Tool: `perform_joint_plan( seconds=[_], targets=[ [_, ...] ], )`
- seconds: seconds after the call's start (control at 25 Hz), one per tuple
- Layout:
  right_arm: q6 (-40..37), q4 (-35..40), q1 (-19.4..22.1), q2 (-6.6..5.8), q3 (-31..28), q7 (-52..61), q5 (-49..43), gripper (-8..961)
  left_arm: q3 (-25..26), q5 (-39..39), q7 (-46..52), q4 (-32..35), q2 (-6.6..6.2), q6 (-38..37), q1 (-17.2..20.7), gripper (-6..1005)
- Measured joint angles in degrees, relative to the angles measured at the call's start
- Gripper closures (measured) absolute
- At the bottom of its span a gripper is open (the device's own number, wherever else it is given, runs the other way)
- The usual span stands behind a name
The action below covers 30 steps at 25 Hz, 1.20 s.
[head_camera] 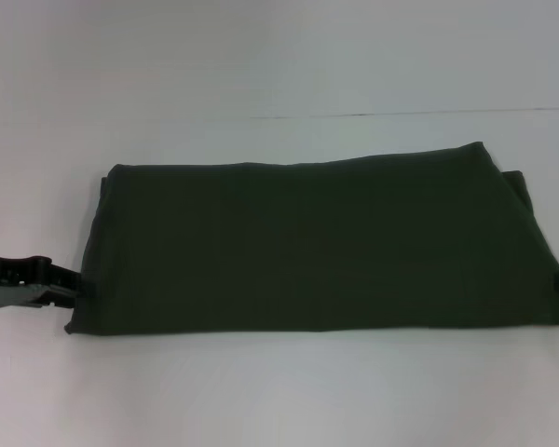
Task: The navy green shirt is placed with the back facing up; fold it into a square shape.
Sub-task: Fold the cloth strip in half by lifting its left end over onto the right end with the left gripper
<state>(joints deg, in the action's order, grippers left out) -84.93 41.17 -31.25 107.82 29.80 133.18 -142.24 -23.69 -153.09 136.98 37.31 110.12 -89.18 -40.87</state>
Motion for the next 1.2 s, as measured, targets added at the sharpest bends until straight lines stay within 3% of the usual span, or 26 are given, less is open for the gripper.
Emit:
perform_joint_plan(
  seconds=[0.12,0.44,0.56,0.64,0.8,0.92,1.2],
  targets=[
    [0.2,0.8,-0.3,-0.43,-0.3,0.5,0.4,680,1.4,0.0,0.2,0.8,-0.17,-0.2,0.2,769],
    [0.3,5.6,-3.1,-2.98,-4.8,0.1,4.3,346,8.3,7.6,-3.7,1.6,-2.51,0.1,-1.3,378],
    [1.7,6.1,-4.0,-3.11,-5.0,-1.5,9.4,218,8.2,13.0,-6.6,1.3,-2.75,1.0,-2.0,274],
    [2.4,5.0,-4.7,-3.09,-4.9,-3.1,11.8,214,7.8,13.9,-7.0,0.5,-2.89,1.6,-3.0,219],
    [2.7,3.4,-5.3,-1.45,-5.2,-10.5,16.9,108,3.6,12.5,-1.8,-0.4,-3.07,6.0,-4.4,109],
    [2.8,2.0,-4.7,-0.20,-5.4,-17.6,20.6,51,0.7,10.9,2.3,-0.2,-3.11,8.1,-5.0,106],
    [2.4,-3.2,-4.2,-0.32,-5.3,-26.2,23.7,20,-0.5,2.9,12.3,0.0,-3.56,8.6,-6.0,105]
  ],
)
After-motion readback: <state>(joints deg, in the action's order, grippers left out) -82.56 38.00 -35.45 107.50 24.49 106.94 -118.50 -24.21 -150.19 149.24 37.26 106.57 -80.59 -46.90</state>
